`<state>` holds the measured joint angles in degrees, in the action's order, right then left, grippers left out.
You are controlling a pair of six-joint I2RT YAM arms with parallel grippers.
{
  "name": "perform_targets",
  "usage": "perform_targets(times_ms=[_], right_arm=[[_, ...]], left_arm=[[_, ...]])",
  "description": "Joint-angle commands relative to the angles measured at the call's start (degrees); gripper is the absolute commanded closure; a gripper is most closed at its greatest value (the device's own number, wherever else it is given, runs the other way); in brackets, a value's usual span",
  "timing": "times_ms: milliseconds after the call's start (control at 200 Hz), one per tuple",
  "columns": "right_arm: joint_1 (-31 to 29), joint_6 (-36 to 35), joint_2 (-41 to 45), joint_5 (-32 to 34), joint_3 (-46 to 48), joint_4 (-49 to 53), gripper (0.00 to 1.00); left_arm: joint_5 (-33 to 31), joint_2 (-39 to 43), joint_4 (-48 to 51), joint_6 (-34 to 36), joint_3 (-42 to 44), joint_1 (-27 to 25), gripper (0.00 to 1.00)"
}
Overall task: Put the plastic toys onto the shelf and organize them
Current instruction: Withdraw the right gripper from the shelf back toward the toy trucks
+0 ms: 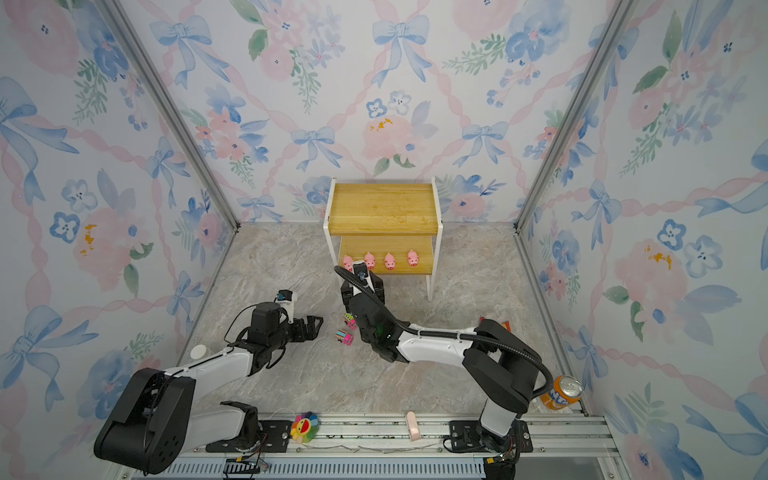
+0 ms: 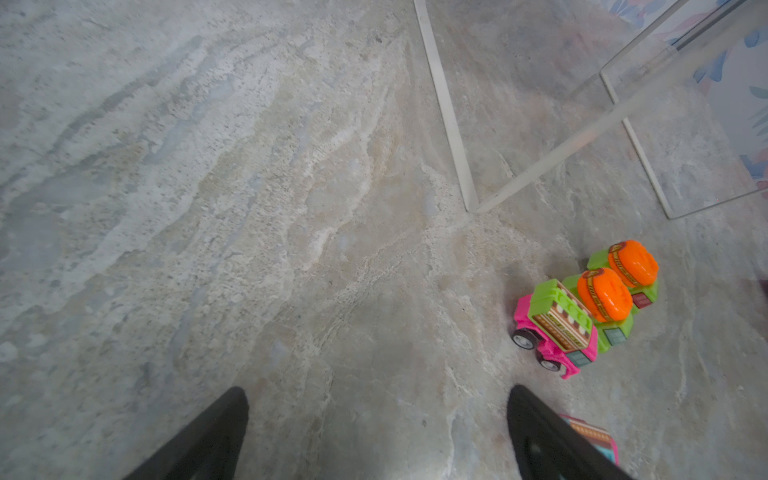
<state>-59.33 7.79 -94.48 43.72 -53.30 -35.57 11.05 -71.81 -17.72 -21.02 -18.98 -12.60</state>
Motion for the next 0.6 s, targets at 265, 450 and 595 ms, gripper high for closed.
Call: perform_targets(times_ms=[265,450,595], right_arm=[[8.6,6.3,29.5,-15.6,13.3,29.5,0.32],[13.0,8.2,39.7,-16.8,17.7,37.7,0.35],[20.9,12.4,39.6,-31.2,19.8,41.3,0.34]], left_arm=[[2.3,-2.1,-0.4,1.4,-2.3,0.4,0.02],[3.6,-3.5,-0.4,1.4,-3.3,0.3,0.02],[3.6,-3.8,-0.4,1.3,-3.5,0.0,0.02]])
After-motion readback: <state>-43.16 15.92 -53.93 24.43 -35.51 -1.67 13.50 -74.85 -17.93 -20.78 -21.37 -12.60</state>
